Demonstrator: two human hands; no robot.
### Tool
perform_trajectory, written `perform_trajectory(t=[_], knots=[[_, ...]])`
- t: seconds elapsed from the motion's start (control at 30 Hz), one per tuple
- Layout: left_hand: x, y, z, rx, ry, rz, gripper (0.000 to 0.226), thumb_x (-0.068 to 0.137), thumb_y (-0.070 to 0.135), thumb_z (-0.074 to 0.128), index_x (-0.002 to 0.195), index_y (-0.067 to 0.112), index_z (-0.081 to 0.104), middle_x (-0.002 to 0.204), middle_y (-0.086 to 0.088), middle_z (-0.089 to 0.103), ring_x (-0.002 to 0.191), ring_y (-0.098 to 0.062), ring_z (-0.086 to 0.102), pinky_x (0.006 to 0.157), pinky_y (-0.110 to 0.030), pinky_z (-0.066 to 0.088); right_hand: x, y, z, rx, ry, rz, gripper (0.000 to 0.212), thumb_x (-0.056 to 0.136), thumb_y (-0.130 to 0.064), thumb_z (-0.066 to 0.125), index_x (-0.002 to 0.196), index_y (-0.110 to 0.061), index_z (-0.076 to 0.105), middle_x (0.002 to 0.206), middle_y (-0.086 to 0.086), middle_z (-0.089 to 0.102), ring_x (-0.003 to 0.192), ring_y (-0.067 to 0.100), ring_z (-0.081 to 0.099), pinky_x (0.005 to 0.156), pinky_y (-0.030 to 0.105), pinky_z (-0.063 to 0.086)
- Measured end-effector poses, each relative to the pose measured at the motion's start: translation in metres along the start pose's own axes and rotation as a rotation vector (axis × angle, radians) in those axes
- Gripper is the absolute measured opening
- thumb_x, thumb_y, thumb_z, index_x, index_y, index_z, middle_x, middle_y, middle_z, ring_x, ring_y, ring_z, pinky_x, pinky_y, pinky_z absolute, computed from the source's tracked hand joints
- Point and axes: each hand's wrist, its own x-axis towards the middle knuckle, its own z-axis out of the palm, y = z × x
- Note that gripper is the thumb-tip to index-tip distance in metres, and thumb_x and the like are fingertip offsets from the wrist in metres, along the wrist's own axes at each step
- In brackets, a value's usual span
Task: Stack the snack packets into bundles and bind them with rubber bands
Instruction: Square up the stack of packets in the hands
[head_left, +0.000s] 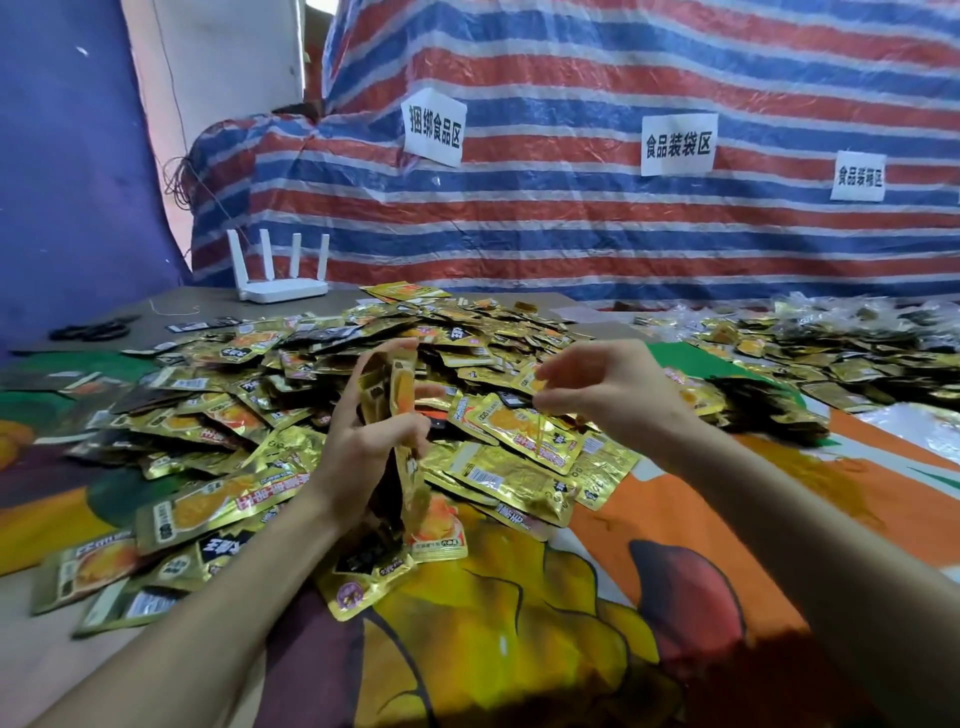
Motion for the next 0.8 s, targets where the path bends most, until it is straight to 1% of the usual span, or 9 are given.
perform_trajectory(t=[0.07, 0.13, 0.2, 0.33, 0.4, 0.47, 0.6, 0.7, 0.8], knots=[[0.001, 0.003, -0.002, -0.144, 0.011, -0.104, 0.069, 0.063, 0.001, 0.053, 0.131, 0.01, 0.057, 0.097, -0.013, 0.068, 0.069, -0.018, 0.051, 0.058, -0.029, 0.046, 0.01, -0.005, 0.028, 0.214, 0.0, 0.001, 0.018, 0.078, -0.011, 0.085, 0.092, -0.017, 0.075, 0.083, 0.0, 0.078, 0.075, 0.013, 0.073, 0.059, 0.017, 0.054], [0.002, 0.007, -0.006, -0.239, 0.014, -0.215, 0.07, 0.063, 0.005, 0.054, 0.133, 0.003, 0.056, 0.087, -0.005, 0.065, 0.067, -0.019, 0.047, 0.055, -0.029, 0.045, 0.021, -0.008, 0.055, 0.38, -0.009, 0.041, 0.019, 0.076, -0.01, 0.086, 0.092, -0.014, 0.075, 0.082, 0.002, 0.078, 0.075, 0.014, 0.074, 0.06, 0.019, 0.054], [0.004, 0.011, -0.009, -0.28, 0.024, -0.261, 0.072, 0.063, 0.007, 0.054, 0.134, -0.001, 0.054, 0.081, -0.001, 0.066, 0.068, -0.02, 0.048, 0.054, -0.029, 0.045, 0.03, -0.008, 0.078, 0.526, -0.007, 0.089, 0.021, 0.074, -0.008, 0.087, 0.091, -0.011, 0.075, 0.081, 0.004, 0.077, 0.074, 0.016, 0.073, 0.066, 0.026, 0.055], [0.005, 0.011, -0.014, -0.201, 0.063, -0.348, 0.059, 0.058, 0.007, 0.06, 0.116, -0.003, 0.056, 0.079, -0.01, 0.06, 0.065, -0.024, 0.051, 0.056, -0.032, 0.043, 0.038, 0.0, 0.107, 0.731, 0.007, 0.157, 0.043, 0.06, -0.016, 0.092, 0.096, -0.003, 0.074, 0.088, 0.012, 0.077, 0.086, 0.028, 0.075, 0.079, 0.039, 0.059], [0.006, 0.008, -0.016, -0.142, 0.087, -0.372, 0.064, 0.059, 0.006, 0.061, 0.122, -0.002, 0.058, 0.08, -0.012, 0.063, 0.064, -0.023, 0.055, 0.055, -0.031, 0.047, 0.038, 0.005, 0.113, 0.766, -0.003, 0.163, 0.046, 0.058, -0.015, 0.092, 0.098, -0.001, 0.074, 0.092, 0.016, 0.077, 0.092, 0.032, 0.075, 0.085, 0.041, 0.06], [0.007, 0.004, -0.016, -0.097, 0.086, -0.363, 0.061, 0.059, 0.005, 0.061, 0.12, 0.003, 0.06, 0.077, -0.008, 0.069, 0.063, -0.019, 0.061, 0.053, -0.03, 0.051, 0.04, 0.007, 0.112, 0.84, -0.053, 0.167, 0.048, 0.056, -0.014, 0.088, 0.099, -0.001, 0.072, 0.093, 0.019, 0.076, 0.094, 0.034, 0.075, 0.089, 0.041, 0.06], [0.009, -0.003, -0.015, -0.058, 0.079, -0.317, 0.064, 0.06, 0.002, 0.06, 0.124, 0.009, 0.062, 0.076, -0.007, 0.072, 0.065, -0.018, 0.066, 0.055, -0.031, 0.054, 0.037, 0.01, 0.106, 0.921, -0.151, 0.12, 0.042, 0.059, -0.008, 0.083, 0.099, -0.001, 0.071, 0.086, 0.016, 0.073, 0.085, 0.029, 0.076, 0.071, 0.029, 0.061], [0.009, -0.004, -0.018, -0.037, 0.065, -0.284, 0.066, 0.061, 0.002, 0.06, 0.122, 0.028, 0.067, 0.089, -0.009, 0.073, 0.073, -0.021, 0.069, 0.062, -0.037, 0.055, 0.035, 0.011, 0.103, 0.914, -0.167, 0.086, 0.041, 0.064, -0.005, 0.082, 0.103, 0.001, 0.07, 0.085, 0.014, 0.072, 0.086, 0.033, 0.076, 0.07, 0.029, 0.06], [0.01, -0.003, -0.019, -0.057, 0.068, -0.334, 0.07, 0.057, 0.005, 0.063, 0.123, 0.027, 0.066, 0.085, -0.011, 0.068, 0.073, -0.026, 0.063, 0.065, -0.041, 0.052, 0.036, 0.012, 0.1, 0.927, -0.137, 0.07, 0.032, 0.07, 0.001, 0.079, 0.1, 0.001, 0.071, 0.081, 0.013, 0.071, 0.078, 0.031, 0.075, 0.068, 0.031, 0.06]])
